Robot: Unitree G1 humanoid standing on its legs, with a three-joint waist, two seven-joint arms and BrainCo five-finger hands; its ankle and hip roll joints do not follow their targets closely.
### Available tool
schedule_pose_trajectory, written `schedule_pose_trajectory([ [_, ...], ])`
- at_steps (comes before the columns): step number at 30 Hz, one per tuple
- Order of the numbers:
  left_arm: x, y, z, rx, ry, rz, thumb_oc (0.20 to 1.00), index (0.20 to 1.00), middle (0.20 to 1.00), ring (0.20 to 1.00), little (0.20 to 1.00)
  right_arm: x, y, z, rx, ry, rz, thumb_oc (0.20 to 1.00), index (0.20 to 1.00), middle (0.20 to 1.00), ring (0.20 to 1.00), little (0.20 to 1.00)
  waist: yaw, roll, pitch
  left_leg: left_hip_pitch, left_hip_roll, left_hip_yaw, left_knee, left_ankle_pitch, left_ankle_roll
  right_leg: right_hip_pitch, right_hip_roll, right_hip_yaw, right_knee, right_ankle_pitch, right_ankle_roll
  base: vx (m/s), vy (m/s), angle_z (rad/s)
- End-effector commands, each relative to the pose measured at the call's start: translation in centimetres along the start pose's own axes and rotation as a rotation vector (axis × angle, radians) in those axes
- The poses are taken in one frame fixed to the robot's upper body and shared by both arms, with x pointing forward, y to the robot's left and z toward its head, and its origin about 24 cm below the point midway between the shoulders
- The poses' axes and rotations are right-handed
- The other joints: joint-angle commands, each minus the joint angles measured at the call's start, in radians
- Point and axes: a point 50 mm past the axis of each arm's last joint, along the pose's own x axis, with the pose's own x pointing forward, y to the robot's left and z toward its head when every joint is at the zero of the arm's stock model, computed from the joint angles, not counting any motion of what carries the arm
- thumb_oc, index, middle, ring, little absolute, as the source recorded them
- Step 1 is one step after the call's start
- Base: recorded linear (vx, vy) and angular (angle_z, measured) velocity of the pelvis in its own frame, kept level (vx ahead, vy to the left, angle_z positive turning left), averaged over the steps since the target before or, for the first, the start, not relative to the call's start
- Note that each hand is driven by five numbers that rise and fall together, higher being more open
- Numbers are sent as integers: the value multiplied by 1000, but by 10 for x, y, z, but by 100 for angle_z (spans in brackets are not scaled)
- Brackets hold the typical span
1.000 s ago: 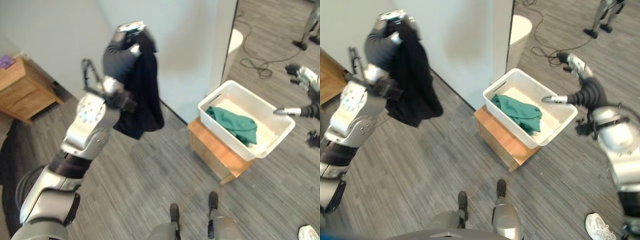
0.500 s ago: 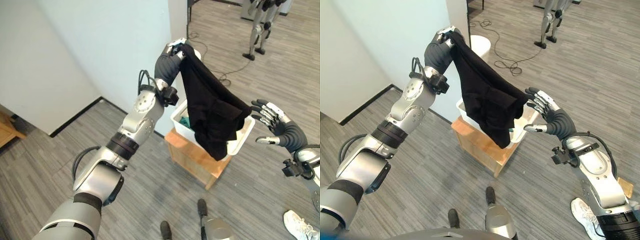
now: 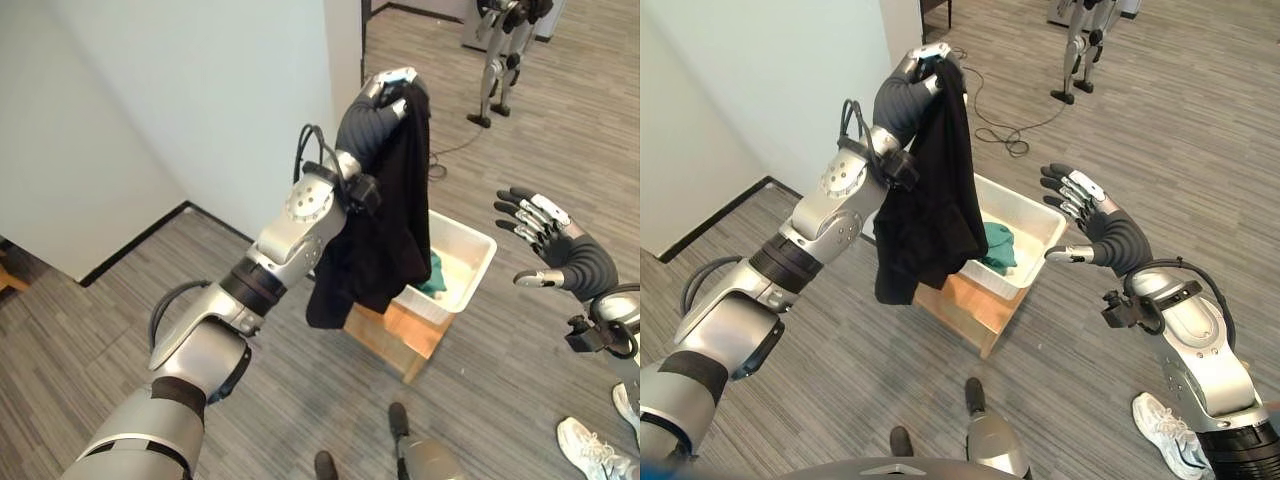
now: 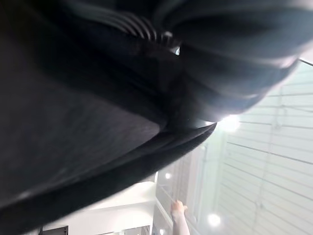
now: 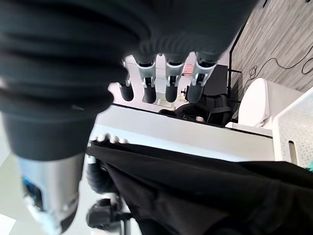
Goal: Pick up bed clothes into laundry basket.
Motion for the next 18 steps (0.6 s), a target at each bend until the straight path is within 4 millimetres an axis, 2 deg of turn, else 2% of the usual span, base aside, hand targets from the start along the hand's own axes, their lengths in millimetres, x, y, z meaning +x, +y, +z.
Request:
schedule_pose_trajectory([
  [1, 38, -5, 82, 181, -264, -72, 200, 200, 200, 200, 200, 4, 0, 23, -77, -113, 18, 1000, 1000, 1000, 1000, 1000, -15, 25, -3, 28, 17, 63, 10, 8, -40, 97, -34, 26, 13, -128, 108, 43, -4, -5],
  [5, 44, 7, 109, 294, -308, -40, 200, 200, 200, 200, 200, -5, 0, 10, -62, -57, -13, 1000, 1000, 1000, 1000, 1000, -23, 50, -11, 35, 17, 74, 10, 6, -43, 97, -34, 34, 13, -129, 111, 44, -15, -12],
  [6, 45, 7, 110, 294, -308, -42, 200, 200, 200, 200, 200, -5, 0, 10, -62, -57, -14, 1000, 1000, 1000, 1000, 1000, -23, 49, -11, 35, 17, 74, 10, 5, -43, 97, -34, 34, 13, -129, 111, 45, -25, -3],
  [7, 45, 15, 127, 375, -333, -19, 200, 200, 200, 200, 200, -12, -2, 3, -65, -21, -36, 1000, 1000, 1000, 1000, 1000, -22, 62, -17, 37, 17, 76, 10, 7, -45, 98, -35, 32, 13, -129, 114, 38, -23, -4],
  [11, 50, 30, 152, 467, -338, 33, 200, 200, 200, 200, 200, -23, -1, -13, -39, 56, -56, 1000, 1000, 1000, 1000, 1000, -18, 75, -27, 41, 18, 78, 10, 10, -50, 101, -33, 27, 13, -132, 116, 44, -29, -3],
  [15, 51, 30, 159, 516, -354, 42, 200, 200, 200, 200, 200, -28, -1, -19, -21, 84, -70, 1000, 1000, 1000, 1000, 1000, -18, 71, -34, 44, 22, 82, 10, 12, -54, 103, -29, 25, 13, -133, 118, 10, -7, 0],
  [18, 53, 25, 154, 509, -347, 28, 200, 200, 200, 200, 200, -30, 1, -21, -29, 96, -62, 1000, 1000, 1000, 1000, 1000, -20, 64, -39, 51, 27, 94, 10, 10, -56, 105, -25, 30, 13, -133, 116, 40, -31, -6],
])
